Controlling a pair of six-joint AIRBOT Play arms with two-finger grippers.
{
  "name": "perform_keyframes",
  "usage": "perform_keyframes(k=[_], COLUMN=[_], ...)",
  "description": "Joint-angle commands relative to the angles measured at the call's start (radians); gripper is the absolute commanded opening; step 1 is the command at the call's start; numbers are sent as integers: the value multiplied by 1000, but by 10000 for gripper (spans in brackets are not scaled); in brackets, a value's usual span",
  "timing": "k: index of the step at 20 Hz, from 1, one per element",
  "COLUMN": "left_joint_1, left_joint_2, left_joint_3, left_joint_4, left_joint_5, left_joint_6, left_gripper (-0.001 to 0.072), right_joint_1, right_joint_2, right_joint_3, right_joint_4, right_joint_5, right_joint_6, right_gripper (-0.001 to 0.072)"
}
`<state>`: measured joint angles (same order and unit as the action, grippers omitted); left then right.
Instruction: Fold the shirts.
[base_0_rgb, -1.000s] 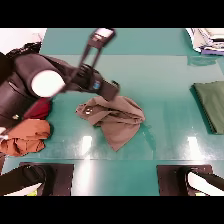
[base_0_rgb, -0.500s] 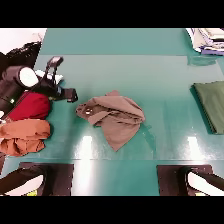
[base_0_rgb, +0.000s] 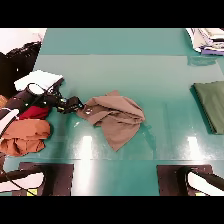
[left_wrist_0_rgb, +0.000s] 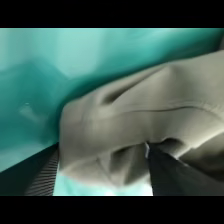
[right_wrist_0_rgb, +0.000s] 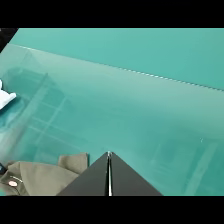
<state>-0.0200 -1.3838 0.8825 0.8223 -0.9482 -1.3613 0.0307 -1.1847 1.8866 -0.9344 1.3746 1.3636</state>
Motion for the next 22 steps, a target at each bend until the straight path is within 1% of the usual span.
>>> perform_keyframes(k=[1,2,4,6,8,10,11,12,13,14,15,16,17,19,20,22], left_joint_1=[5,5,5,5,5,5,5,5,5,5,5,5,5,5,5,5], left_joint_2=[-32,-32,-25,5,38,61,62,62,61,61,61,61,61,61,61,61], left_joint_3=[0,11,66,147,226,291,319,333,336,336,336,336,336,336,336,336], left_joint_4=[-98,-98,-93,-54,0,40,44,46,46,47,54,61,63,64,65,66], left_joint_5=[52,55,47,47,43,31,19,11,11,11,13,11,7,-2,-6,-15], left_joint_6=[34,34,34,34,34,34,35,34,34,34,34,34,34,34,34,35], left_gripper=[229,31,26,25,26,26,26,26,26,26,26,26,26,26,26,26], right_joint_1=[0,0,0,0,0,0,3,13,34,67,116,170,235,352,401,493], right_joint_2=[-1,-3,-2,18,63,112,130,139,138,128,111,90,62,-7,-47,-132], right_joint_3=[0,0,-37,-168,-380,-638,-776,-895,-1013,-1109,-1196,-1256,-1298,-1321,-1303,-1223], right_joint_4=[-3,-4,-11,-11,-11,-3,20,43,71,98,139,190,258,372,397,402], right_joint_5=[30,56,140,193,181,105,68,35,4,-38,-101,-176,-255,-392,-435,-484], right_joint_6=[0,0,1,17,24,24,24,24,24,23,21,0,-23,-48,-50,-50], right_gripper=[14,14,14,14,14,27,226,478,518,516,489,444,444,444,444,444])
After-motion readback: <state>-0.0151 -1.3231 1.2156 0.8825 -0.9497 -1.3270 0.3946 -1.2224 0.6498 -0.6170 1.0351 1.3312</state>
